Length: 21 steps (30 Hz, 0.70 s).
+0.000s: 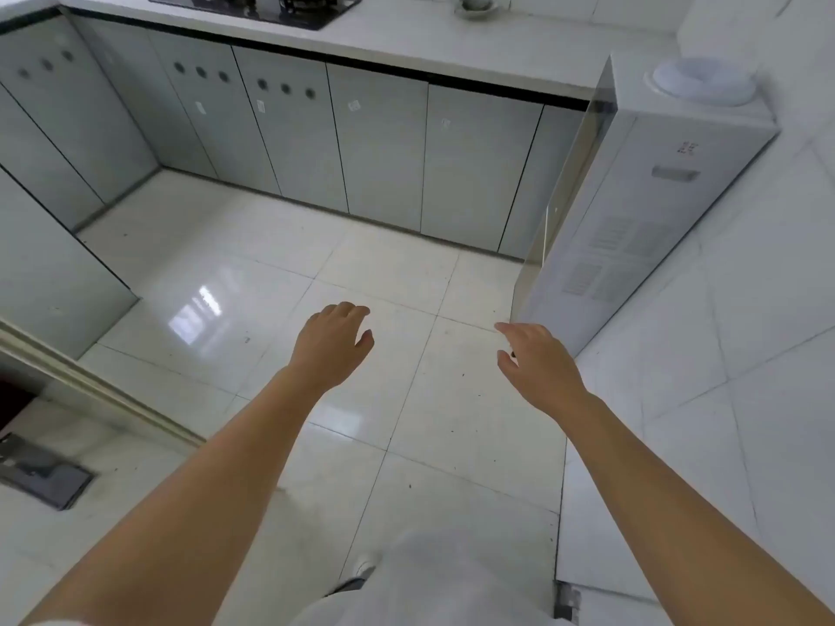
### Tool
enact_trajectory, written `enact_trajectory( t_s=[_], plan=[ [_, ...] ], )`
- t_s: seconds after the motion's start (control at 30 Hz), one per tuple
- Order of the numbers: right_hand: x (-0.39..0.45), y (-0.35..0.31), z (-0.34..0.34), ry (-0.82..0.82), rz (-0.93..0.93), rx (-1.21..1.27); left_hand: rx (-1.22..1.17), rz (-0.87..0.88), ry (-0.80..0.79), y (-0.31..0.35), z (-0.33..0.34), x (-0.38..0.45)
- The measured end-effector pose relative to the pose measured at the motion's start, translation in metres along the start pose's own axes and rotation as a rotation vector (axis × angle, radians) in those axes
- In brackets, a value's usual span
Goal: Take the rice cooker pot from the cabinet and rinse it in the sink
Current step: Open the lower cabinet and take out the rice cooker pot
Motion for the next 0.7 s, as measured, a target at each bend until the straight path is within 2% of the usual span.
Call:
enact_trajectory(
  t_s=[0.4,0.7],
  plan=[
    [0.025,0.025,0.002,-0.058,-0.059,-0.055,0.055,0.017,-0.015,0.022,0.016,0.025],
    [0.08,0.022,0.006,-0.089,-0.102,-0.063,0.092,0.013,-0.052,0.005,0.021,0.073]
  ],
)
Point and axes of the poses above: each hand's wrist, its own x-axis towards the middle knuckle, its own z-axis out of the palm, y = z × x, the point moved 7 cm from there along x, towards the middle knuckle, and after that the axes turned 1 degree about z, right-handed, at the moved point
